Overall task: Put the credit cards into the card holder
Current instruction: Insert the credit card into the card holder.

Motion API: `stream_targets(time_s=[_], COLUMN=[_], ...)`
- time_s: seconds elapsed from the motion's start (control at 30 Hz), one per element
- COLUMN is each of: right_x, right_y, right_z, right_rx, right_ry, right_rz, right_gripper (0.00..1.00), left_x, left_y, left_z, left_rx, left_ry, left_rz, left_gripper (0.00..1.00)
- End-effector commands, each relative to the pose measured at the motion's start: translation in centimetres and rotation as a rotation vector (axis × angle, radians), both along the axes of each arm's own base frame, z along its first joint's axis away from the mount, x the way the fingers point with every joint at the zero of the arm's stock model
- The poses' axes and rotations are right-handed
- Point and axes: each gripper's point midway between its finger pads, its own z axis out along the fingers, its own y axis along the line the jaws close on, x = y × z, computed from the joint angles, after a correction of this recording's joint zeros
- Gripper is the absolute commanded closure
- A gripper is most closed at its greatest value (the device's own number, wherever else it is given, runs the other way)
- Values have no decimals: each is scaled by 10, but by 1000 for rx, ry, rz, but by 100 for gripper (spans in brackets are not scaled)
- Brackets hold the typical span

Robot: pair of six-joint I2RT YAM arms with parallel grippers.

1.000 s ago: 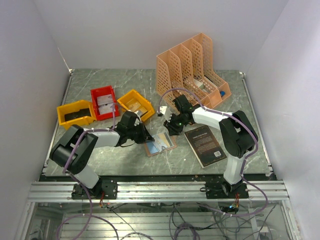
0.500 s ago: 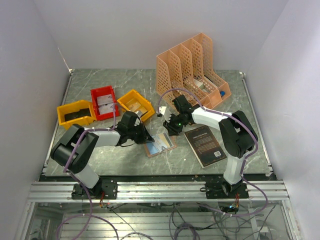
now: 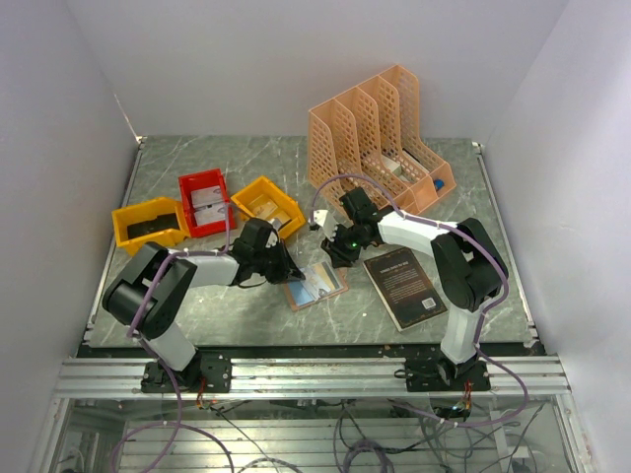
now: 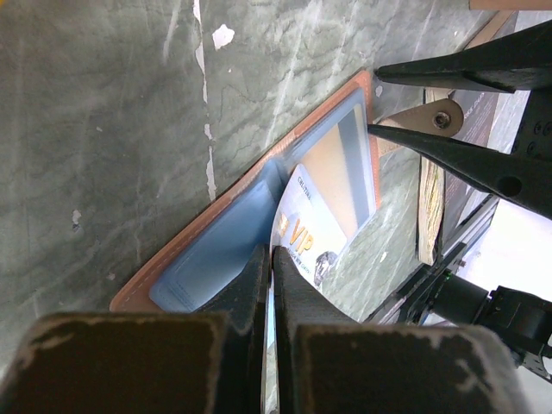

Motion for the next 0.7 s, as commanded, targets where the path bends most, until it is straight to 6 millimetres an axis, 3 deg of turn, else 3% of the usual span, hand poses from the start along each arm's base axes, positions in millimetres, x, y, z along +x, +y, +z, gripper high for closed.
stream_targets(time_s=[0.0,0.67], right_x=[-27,-31], right_y=[0,5], right_z=[-25,-22], right_rx=[-38,-21], right_ry=[103,114], right_rz=[28,43], right_gripper=[68,68], left_x=[-12,-2], left_y=[6,-1], left_z=[-17,-17], left_rx=[68,57], left_ry=[51,37], left_rz=[-28,-38], left_gripper=[93,91])
